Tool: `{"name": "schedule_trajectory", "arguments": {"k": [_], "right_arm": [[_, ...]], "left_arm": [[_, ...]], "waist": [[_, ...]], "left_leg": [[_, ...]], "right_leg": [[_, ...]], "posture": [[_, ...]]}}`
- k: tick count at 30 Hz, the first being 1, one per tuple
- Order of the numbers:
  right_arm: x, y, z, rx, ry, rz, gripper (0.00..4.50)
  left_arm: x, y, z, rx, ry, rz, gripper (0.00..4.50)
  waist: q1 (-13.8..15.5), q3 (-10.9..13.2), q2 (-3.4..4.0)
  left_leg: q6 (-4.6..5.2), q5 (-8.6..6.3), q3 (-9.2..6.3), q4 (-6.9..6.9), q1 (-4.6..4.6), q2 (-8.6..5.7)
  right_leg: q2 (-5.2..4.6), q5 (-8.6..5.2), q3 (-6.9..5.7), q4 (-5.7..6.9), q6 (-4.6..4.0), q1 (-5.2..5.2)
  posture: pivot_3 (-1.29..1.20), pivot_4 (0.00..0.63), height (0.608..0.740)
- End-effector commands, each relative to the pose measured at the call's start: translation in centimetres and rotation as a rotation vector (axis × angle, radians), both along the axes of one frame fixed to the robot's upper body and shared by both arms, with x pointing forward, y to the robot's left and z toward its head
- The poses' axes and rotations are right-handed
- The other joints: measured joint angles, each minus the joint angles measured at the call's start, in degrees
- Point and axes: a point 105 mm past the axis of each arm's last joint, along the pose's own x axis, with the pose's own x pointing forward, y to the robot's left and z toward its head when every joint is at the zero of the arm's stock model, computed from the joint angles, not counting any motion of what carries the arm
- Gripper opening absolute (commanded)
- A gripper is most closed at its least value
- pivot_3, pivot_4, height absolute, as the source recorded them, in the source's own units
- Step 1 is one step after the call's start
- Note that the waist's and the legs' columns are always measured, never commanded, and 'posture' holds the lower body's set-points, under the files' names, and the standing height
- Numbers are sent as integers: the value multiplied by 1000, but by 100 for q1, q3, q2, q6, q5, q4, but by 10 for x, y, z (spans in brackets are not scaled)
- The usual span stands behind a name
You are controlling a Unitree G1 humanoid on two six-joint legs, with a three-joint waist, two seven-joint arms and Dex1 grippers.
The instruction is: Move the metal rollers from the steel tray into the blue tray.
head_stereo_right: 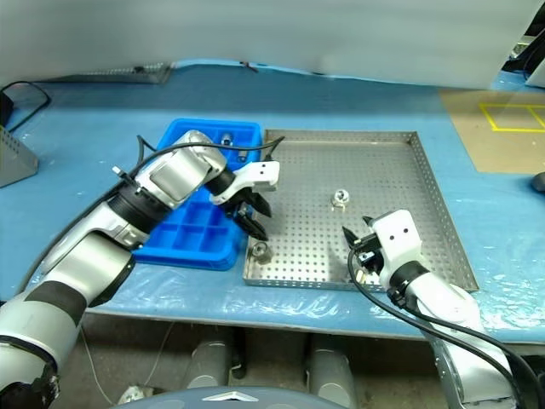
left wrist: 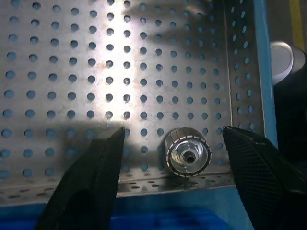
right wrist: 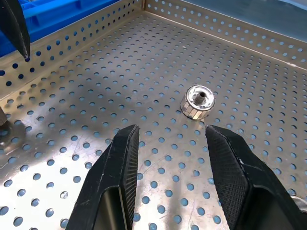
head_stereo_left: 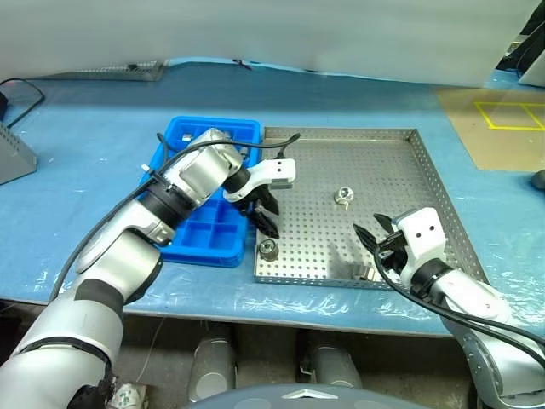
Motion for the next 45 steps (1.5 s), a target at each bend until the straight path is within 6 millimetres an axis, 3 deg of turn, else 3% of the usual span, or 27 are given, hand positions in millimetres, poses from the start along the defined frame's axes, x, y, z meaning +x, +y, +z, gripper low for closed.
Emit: {"name": "schedule_trajectory", "arguments": {"k": [1, 12, 23, 36, 39, 42, 45], "right_arm": [[1, 5, 5, 1, -35, 21, 2260], [6, 10, 0, -10, -25, 44, 2260], [4, 13, -8, -18, -11, 39, 2260], [4, 9, -14, -14, -15, 5, 2260], [4, 7, -14, -20, -17, 1, 2260], [6, 6, -12, -7, -25, -1, 2260], [8, 6, -10, -9, -31, 1, 2260]], "left_arm": [[-3, 3, -3, 36, -82, -26, 3433], [-20, 2, -10, 50, -12, -48, 3433], [-9, -4, -48, 122, 36, 26, 3433], [-7, -1, -55, 169, 38, 11, 3433], [-7, -2, -55, 161, 25, -9, 2818], [-2, 1, -56, 176, -1, -2, 1833], [-3, 4, -57, 181, 11, -5, 1833]], "waist": [[0, 0, 1], [9, -1, 1], [-6, -1, 2], [-25, -2, 3], [-25, -2, 2], [-24, -2, 2], [-24, -2, 2]], "left_leg": [[0, 0, 0, -1, 0, 0], [-1, 0, -2, -2, -2, 0], [-1, 0, -2, 0, -1, -1], [-9, 5, -1, -7, 40, 4], [-10, 5, -1, -9, 51, 4], [-9, 4, -1, -12, 54, 3], [-10, 5, -1, -13, 61, 4]], "right_leg": [[0, 12, 0, 0, -21, 0], [0, 13, 0, 1, -22, -2], [1, 13, 1, 1, -21, 0], [10, -8, 6, 1, 15, 27], [10, -10, 6, 0, 17, 37], [9, -10, 7, -2, 17, 40], [10, -10, 7, -2, 17, 45]], "posture": [[-177, 150, 740], [-163, 150, 740], [-182, 150, 740], [-210, 150, 740], [-207, 150, 740], [-201, 150, 740], [-191, 150, 740]]}}
